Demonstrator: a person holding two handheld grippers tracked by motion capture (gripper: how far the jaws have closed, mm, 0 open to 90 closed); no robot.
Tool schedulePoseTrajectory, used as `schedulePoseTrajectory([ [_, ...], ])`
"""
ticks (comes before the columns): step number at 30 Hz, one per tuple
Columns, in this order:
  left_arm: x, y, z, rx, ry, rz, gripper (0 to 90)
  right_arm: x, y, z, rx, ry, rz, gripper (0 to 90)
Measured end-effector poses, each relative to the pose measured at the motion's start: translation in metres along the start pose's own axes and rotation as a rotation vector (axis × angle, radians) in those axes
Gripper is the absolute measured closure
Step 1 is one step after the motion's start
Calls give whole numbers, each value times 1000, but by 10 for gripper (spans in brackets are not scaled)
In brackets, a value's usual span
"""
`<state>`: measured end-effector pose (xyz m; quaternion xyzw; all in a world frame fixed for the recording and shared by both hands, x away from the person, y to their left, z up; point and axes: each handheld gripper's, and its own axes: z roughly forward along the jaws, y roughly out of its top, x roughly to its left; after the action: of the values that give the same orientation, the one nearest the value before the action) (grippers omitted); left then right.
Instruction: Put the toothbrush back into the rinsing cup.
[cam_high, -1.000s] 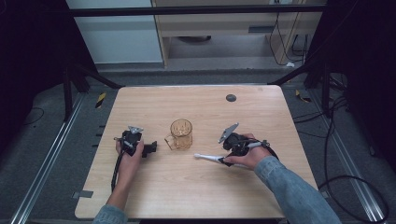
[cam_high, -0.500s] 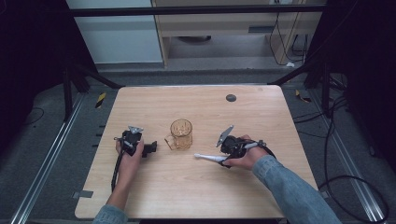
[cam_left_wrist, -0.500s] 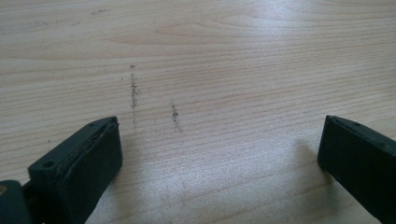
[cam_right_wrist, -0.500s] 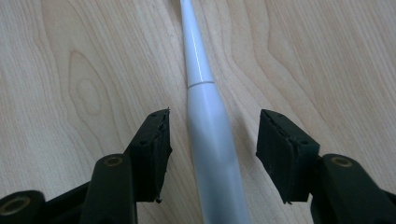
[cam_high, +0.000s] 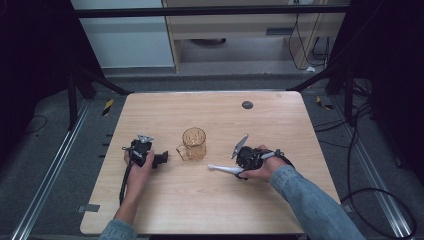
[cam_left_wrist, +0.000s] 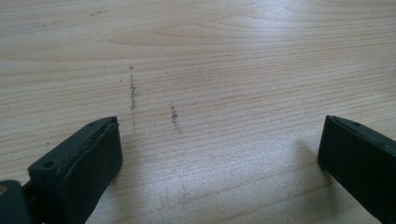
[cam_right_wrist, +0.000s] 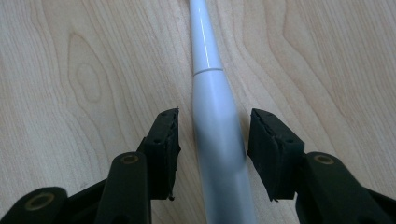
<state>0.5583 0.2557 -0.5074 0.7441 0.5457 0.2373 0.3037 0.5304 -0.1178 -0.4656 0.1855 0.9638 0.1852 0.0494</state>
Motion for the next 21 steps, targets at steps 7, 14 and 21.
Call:
schedulePoseTrajectory([
  [7, 0, 0, 0, -2, -2, 0, 0, 0, 3, 2, 11, 7, -11, 575],
  [14, 0, 0, 0, 0, -2, 0, 0, -1, 4, 4, 19, 8, -17, 629],
  [21, 0, 0, 0, -2, -2, 0, 0, -3, 6, 5, 27, 10, -30, 641],
])
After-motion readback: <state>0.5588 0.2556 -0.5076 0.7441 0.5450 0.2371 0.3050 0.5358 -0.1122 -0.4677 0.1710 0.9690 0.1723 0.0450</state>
